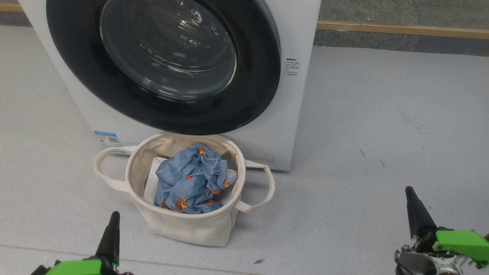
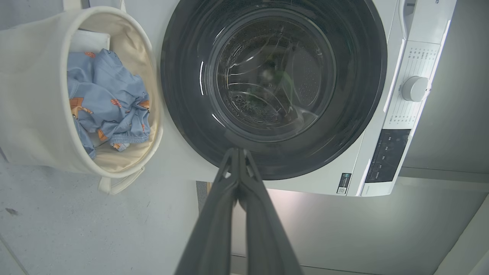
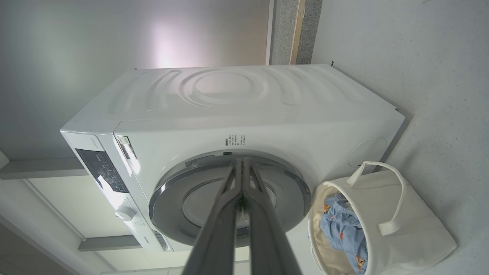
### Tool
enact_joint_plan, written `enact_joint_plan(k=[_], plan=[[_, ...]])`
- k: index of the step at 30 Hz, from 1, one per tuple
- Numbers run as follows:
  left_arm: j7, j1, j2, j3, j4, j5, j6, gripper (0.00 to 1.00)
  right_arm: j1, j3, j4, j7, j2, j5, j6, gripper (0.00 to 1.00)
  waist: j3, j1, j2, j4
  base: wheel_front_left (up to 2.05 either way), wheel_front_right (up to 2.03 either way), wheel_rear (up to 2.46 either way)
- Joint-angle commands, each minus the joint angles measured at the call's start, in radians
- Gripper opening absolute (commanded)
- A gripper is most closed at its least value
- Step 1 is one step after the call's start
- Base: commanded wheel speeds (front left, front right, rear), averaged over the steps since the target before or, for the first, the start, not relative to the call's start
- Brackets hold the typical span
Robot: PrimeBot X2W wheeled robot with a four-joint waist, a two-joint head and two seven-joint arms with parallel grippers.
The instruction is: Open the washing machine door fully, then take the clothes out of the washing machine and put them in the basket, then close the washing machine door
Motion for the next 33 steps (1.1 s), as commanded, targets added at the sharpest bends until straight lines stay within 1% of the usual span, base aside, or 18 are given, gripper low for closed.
enact_joint_plan(k=[1,33], plan=[[0.008,-0.043,0.005,0.034,-0.036,-0.003,-0.007,0.0,-0.015,0.019,-0.04,0.008,-0.008,0.005,0.0,0.0,0.0,0.0,0.0,0.0,0.0,0.0,0.0],[0.008,-0.043,0.005,0.034,-0.036,-0.003,-0.007,0.0,-0.015,0.019,-0.04,0.008,-0.008,0.005,0.0,0.0,0.0,0.0,0.0,0.0,0.0,0.0,0.0]])
